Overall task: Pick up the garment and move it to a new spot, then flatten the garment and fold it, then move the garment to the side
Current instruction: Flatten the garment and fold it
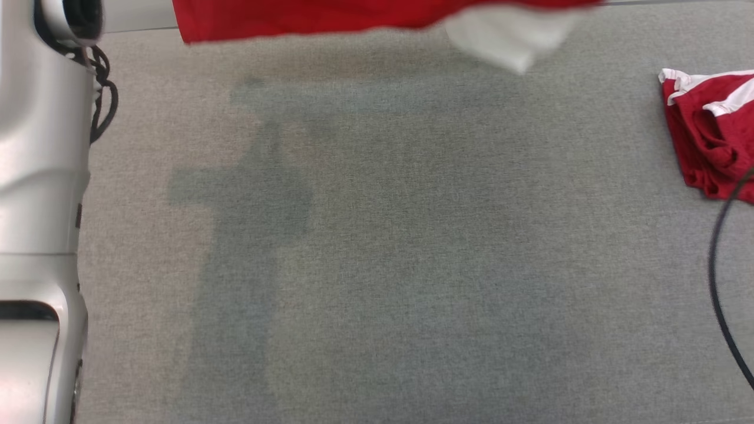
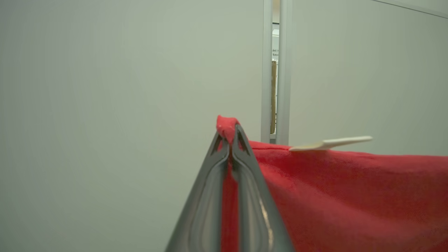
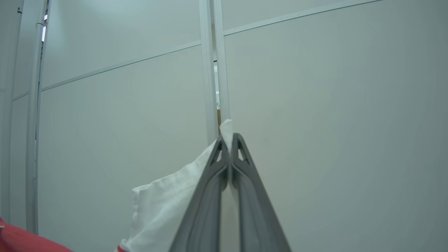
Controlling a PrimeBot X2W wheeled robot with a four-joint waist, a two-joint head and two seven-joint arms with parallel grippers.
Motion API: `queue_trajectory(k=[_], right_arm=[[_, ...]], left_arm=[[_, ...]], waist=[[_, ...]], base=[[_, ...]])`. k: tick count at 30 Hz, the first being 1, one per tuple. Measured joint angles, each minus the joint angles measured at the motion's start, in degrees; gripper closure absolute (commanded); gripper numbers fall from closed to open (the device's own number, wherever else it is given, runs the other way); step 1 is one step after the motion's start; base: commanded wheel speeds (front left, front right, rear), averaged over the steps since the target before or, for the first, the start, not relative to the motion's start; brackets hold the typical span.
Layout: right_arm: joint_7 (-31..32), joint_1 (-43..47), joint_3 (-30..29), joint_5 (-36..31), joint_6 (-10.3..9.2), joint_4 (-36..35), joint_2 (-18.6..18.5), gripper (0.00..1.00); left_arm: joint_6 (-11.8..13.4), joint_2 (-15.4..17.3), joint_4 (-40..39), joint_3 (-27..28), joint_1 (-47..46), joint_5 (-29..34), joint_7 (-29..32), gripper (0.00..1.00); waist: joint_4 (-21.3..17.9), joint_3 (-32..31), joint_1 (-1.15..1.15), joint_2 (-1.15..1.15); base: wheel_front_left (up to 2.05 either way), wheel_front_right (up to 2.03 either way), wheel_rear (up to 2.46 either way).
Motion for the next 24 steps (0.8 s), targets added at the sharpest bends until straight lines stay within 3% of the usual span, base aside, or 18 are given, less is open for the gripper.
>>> queue_trajectory(k=[4, 12, 19, 24], right_arm=[[-2.83, -2.35, 4.74, 0.64, 0.0, 8.65, 2.76, 1.0], [-5.1, 6.36, 13.54, 4.92, 0.0, 20.47, 7.9, 1.0], [-5.67, 15.62, 19.39, 8.71, 0.01, 21.28, 9.47, 1.0], [-5.87, 24.86, 16.55, 10.36, 0.0, 15.08, 7.58, 1.0]], left_arm=[[-1.11, -0.44, 10.2, 0.47, -1.97, 0.58, -0.57, 1.0], [-0.71, -3.22, 23.99, 2.49, 6.15, 0.53, -0.81, 1.0], [-1.34, -5.34, 26.3, 4.44, 12.84, 1.08, -0.81, 1.0], [-3.1, -6.38, 23.71, 6.54, 19.62, 1.92, -0.82, 1.0]], waist=[[-0.82, 0.13, 0.0, 0.0], [-2.02, 2.52, 0.0, 0.0], [-2.65, 6.49, 0.0, 0.0], [-3.1, 7.54, 0.0, 0.0]], base=[[0.0, 0.0, 0.0], [0.0, 0.0, 0.0], [0.0, 0.0, 0.0], [0.0, 0.0, 0.0]])
